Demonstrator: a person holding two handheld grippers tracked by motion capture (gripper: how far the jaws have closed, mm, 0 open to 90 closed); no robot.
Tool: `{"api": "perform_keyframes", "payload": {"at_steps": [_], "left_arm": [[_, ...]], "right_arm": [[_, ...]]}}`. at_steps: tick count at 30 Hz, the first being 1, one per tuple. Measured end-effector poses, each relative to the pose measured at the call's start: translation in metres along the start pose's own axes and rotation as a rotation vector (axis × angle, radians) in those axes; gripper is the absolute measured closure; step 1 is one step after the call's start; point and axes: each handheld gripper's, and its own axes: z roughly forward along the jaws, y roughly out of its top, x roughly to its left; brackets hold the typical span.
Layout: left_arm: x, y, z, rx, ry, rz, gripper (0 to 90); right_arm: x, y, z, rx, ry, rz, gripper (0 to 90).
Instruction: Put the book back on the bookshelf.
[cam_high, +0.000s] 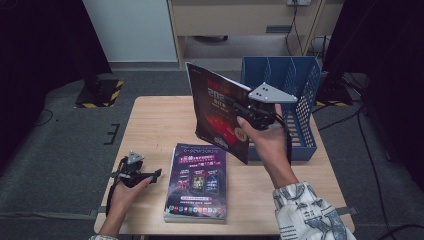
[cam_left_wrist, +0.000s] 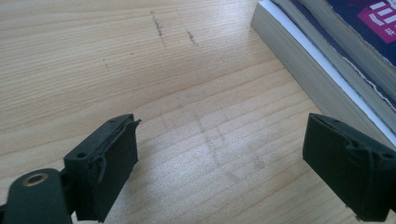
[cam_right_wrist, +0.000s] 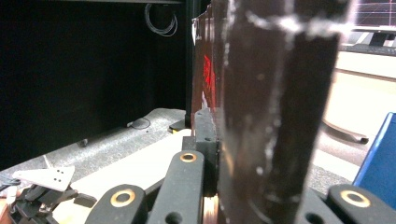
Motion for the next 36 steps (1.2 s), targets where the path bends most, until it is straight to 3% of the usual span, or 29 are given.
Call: {"api": "perform_keyframes", "payload": {"at_steps": [24, 36], "left_arm": [[0.000, -0.002, 0.004, 0.028, 0.012, 0.007, 8.7], [-0.002, -0.003, 0.006, 0.025, 0.027, 0.031, 6.9]], "right_arm": [[-0.020, 0.008, -0.024, -0.022, -0.071, 0.022, 86.9], [-0.031, 0.011, -0.038, -0.032, -0.112, 0.031, 86.9]]}}
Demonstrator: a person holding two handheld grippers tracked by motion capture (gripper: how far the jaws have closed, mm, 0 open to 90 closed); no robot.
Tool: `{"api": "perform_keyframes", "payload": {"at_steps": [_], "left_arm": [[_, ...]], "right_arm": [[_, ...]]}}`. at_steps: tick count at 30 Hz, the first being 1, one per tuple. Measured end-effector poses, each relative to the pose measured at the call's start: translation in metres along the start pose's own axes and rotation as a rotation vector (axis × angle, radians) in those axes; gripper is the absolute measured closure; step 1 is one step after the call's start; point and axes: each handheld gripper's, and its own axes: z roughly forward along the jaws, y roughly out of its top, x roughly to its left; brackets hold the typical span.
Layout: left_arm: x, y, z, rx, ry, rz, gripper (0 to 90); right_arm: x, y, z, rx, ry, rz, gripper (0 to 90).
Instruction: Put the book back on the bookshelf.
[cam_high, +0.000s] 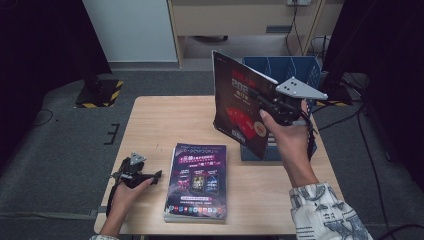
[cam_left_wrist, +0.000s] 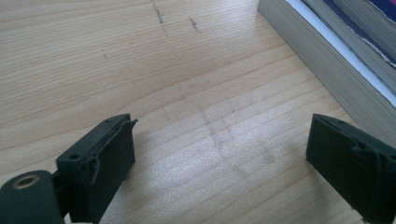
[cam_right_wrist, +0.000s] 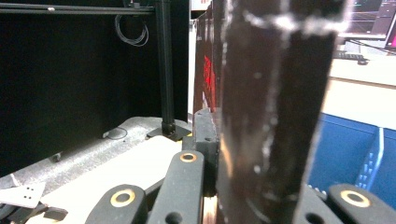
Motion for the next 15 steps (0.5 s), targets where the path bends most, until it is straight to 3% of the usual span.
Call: {"api": "perform_keyframes", "payload": {"at_steps": [15], "left_arm": [[-0.002, -0.001, 0.001, -0.003, 0.009, 0.017, 5.4]], "right_arm": [[-0.014, 0.002, -0.014, -0.002, -0.044, 0.000, 86.9]]}}
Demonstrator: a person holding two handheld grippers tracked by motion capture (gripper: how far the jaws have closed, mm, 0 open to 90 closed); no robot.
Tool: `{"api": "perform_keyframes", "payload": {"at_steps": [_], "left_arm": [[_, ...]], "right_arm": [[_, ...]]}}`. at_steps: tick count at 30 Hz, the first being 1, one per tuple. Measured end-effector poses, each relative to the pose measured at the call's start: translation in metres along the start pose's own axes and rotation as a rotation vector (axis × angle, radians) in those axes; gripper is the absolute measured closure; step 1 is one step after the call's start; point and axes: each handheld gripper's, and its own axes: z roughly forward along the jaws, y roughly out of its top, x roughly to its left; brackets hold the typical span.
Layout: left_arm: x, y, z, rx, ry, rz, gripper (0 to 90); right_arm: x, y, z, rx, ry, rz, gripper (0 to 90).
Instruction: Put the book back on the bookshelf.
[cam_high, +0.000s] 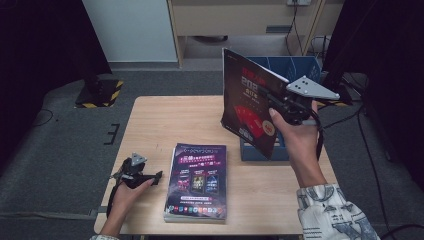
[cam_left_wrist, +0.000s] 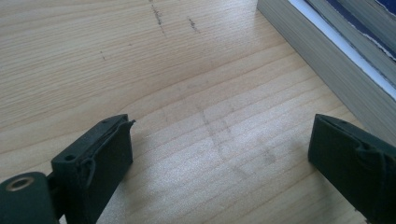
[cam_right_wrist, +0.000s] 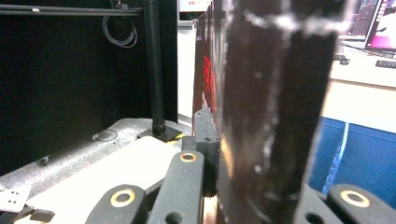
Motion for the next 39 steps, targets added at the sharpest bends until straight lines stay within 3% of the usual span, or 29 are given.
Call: {"api": "perform_keyframes", "payload": {"at_steps": [39], "left_arm": [[0.000, -0.001, 0.001, -0.008, -0.004, 0.001, 4.9]], "right_arm": [[-0.035, -0.004, -0.033, 0.016, -0.126, 0.018, 86.9]]}}
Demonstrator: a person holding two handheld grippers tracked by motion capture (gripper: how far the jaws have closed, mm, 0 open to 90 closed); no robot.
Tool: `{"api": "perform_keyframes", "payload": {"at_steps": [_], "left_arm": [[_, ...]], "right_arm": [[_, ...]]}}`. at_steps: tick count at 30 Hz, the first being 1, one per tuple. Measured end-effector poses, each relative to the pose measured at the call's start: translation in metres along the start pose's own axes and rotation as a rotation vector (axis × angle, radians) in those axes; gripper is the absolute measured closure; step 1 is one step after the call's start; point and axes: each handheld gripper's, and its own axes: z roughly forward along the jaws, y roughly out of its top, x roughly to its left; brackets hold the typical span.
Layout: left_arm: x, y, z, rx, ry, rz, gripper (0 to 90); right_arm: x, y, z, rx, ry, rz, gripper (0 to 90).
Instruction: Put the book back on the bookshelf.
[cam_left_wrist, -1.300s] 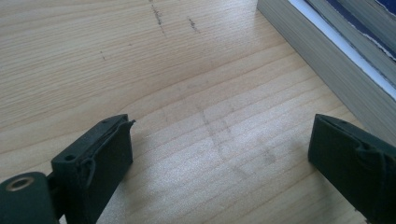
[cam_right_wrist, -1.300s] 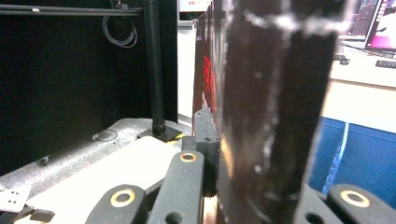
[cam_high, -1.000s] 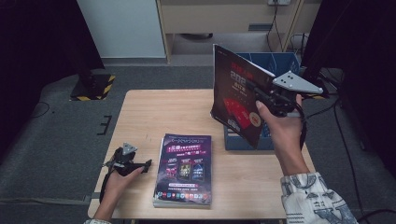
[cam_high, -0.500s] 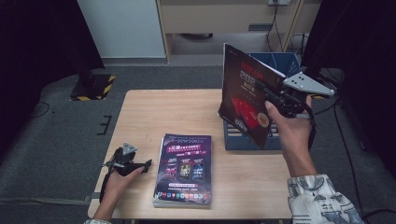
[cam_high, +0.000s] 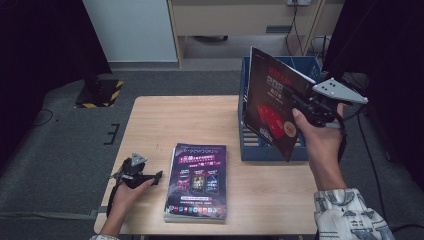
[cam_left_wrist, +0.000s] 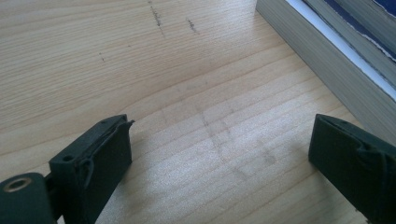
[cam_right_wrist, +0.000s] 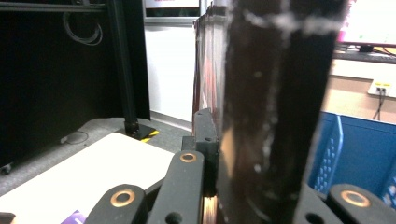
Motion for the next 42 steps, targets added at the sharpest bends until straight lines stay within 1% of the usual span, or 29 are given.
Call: {"api": "perform_keyframes", "payload": {"at_steps": [5, 11, 16, 26, 29, 32, 42], "left_arm": [[0.000, 0.000, 0.000, 0.000, -0.001, -0.001, 4.9], [0.000, 0.000, 0.000, 0.000, -0.001, -0.001, 4.9], [0.000, 0.000, 0.000, 0.000, 0.000, 0.000, 4.8], [0.000, 0.000, 0.000, 0.001, 0.000, 0.000, 4.7], [0.000, 0.000, 0.000, 0.001, 0.000, -0.001, 4.7], [0.000, 0.000, 0.000, 0.001, 0.000, -0.001, 4.7], [0.000, 0.000, 0.000, 0.001, 0.001, 0.003, 4.7]], "right_arm": [[-0.003, -0.002, 0.001, 0.012, -0.023, -0.003, 86.9], [-0.005, -0.003, 0.009, 0.024, -0.072, 0.007, 86.9], [-0.006, -0.004, 0.021, 0.023, -0.121, 0.007, 86.9], [-0.009, -0.006, 0.052, 0.034, -0.191, 0.039, 86.9], [-0.010, -0.006, 0.058, 0.033, -0.205, 0.051, 86.9], [-0.009, -0.006, 0.065, 0.033, -0.217, 0.052, 86.9], [0.001, -0.005, 0.083, 0.048, -0.238, 0.046, 86.9]]}}
